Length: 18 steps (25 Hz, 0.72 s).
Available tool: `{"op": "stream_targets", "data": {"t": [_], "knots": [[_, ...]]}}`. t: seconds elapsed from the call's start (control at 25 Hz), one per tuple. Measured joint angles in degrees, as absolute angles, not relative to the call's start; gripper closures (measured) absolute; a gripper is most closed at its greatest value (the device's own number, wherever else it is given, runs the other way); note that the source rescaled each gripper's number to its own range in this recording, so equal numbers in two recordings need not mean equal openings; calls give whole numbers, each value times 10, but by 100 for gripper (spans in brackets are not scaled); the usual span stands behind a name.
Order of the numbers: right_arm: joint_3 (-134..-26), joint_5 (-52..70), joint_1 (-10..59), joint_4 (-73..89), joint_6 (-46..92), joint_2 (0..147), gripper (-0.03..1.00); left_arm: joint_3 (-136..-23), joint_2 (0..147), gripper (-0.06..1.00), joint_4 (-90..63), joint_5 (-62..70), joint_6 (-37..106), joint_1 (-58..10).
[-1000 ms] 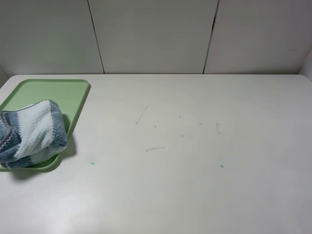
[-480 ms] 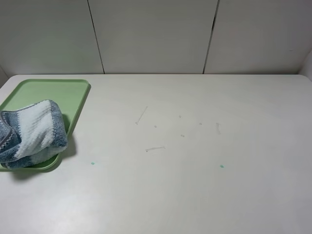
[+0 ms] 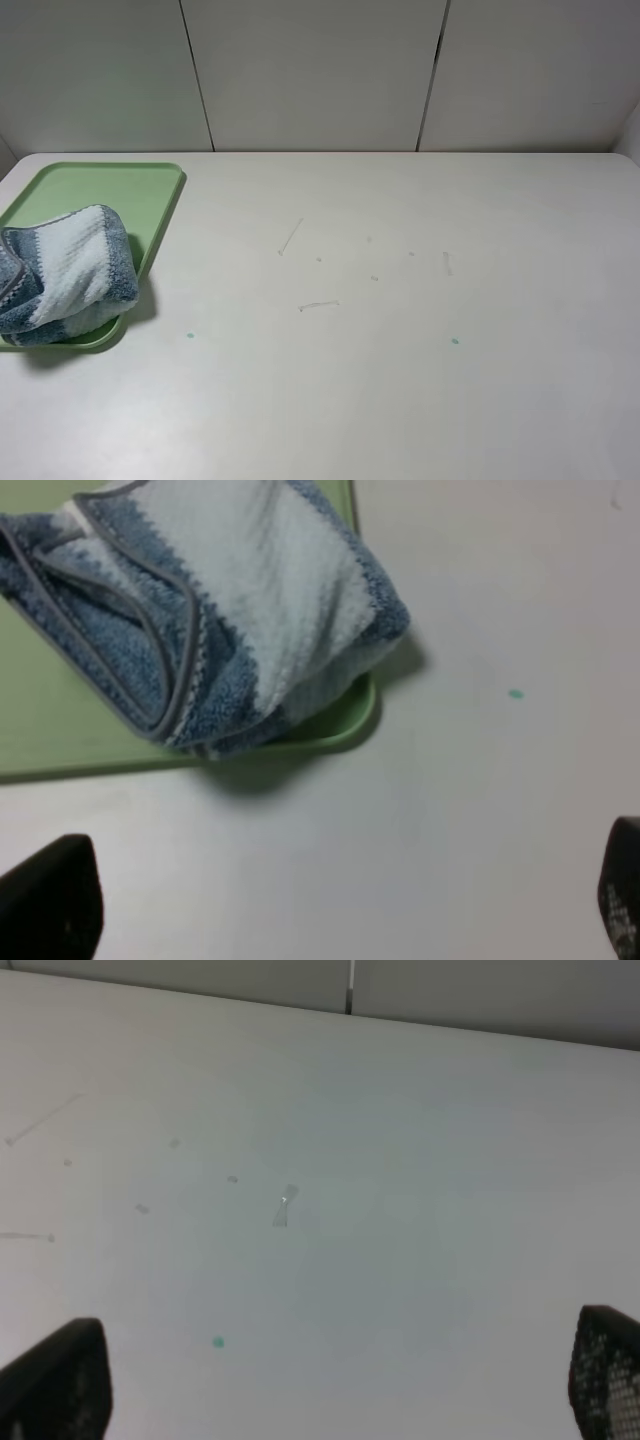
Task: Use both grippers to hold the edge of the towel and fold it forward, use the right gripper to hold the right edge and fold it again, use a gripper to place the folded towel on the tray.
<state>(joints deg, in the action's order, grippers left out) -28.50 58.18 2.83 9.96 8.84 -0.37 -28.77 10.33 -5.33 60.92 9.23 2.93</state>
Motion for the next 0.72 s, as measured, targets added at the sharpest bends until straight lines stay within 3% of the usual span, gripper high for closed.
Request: {"op": "stream_targets", "data": {"t": [0.4,0.72], "knots": [[-285,581,28,100,88,-4,-3,-288,103,-6,-55,609,92,-69],[-285,581,28,100,88,-4,-3,-287,103,-6,-50,609,88,-77]]}}
